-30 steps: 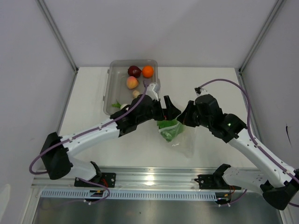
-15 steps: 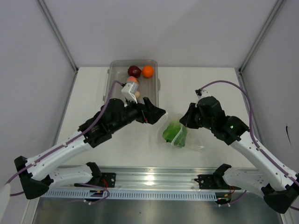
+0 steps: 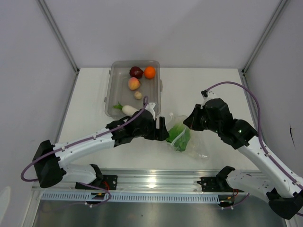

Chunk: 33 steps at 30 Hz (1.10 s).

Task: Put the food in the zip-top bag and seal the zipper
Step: Place the fake vegetable in the zipper food storage bag, then adjust the zipper food storage bag at the center of the board.

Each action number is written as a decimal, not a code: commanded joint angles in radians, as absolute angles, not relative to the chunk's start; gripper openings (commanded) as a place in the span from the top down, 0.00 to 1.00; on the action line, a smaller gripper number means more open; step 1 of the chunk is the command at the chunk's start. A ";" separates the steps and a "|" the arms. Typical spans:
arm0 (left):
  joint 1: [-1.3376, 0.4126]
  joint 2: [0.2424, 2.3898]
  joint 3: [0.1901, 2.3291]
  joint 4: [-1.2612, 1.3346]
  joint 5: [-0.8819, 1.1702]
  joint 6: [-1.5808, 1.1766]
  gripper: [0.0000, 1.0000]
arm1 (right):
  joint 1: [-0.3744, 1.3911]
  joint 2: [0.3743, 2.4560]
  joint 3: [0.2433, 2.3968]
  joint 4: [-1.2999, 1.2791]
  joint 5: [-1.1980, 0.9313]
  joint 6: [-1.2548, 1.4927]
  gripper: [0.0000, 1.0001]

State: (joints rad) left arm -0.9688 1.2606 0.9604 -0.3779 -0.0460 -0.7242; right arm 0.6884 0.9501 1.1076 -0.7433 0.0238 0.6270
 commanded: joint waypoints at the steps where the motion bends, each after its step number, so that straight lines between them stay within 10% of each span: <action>1: -1.003 1.255 0.960 -0.391 -0.090 -0.770 0.17 | 0.684 0.919 1.154 -0.709 0.017 0.620 1.00; 8: -1.022 1.310 0.945 -0.367 -0.097 -0.790 0.31 | 0.684 0.897 1.158 -0.716 0.014 0.617 1.00; 18: -1.022 1.416 1.001 -0.294 -0.014 -0.773 0.99 | 0.678 0.847 1.126 -0.746 0.069 0.606 1.00; 33: -1.022 1.492 1.422 -0.420 0.159 -0.655 0.99 | 0.669 0.851 1.060 -0.768 0.144 0.572 1.00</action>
State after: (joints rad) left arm -1.0153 1.4742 1.3254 -0.4187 0.0658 -0.6971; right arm 0.6743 0.8543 1.0275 -0.7513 0.0818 0.6052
